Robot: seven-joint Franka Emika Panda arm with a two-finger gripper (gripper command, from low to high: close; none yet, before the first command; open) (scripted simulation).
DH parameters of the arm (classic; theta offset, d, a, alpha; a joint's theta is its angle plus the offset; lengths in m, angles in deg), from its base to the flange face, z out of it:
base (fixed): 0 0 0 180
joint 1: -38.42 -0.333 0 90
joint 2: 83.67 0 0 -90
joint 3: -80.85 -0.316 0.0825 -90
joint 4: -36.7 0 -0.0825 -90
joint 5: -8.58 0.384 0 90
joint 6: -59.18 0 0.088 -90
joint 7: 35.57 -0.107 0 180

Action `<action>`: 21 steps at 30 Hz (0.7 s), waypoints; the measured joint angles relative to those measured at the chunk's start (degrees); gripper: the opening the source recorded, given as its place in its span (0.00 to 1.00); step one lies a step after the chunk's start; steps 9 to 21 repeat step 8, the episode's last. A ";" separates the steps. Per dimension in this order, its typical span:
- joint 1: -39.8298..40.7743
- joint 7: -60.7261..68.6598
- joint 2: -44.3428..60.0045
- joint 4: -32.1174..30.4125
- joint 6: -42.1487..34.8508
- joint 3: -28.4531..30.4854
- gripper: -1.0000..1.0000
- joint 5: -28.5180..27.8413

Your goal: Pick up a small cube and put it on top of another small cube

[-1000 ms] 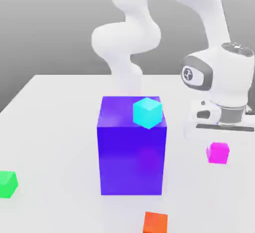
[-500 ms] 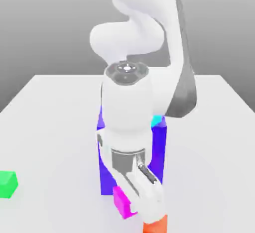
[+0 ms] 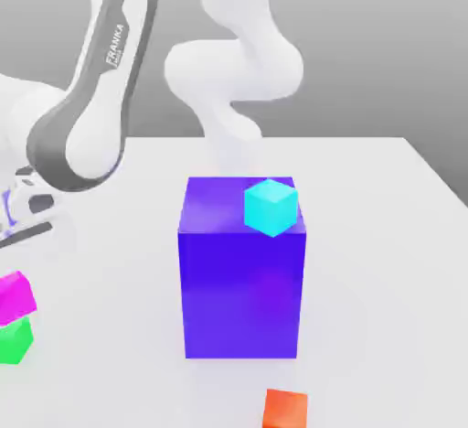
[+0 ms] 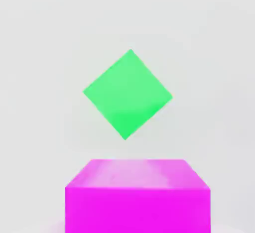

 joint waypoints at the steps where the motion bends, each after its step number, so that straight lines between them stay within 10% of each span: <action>1: 1.43 0.69 1.83 0.17 1.21 -1.14 0.00 2.45; 2: 2.97 1.83 3.71 0.39 2.52 -2.73 0.00 4.79; 3: 4.43 3.10 5.50 0.60 3.78 -4.40 1.00 6.97; 21: 4.43 3.10 5.50 0.60 3.78 -4.40 1.00 6.97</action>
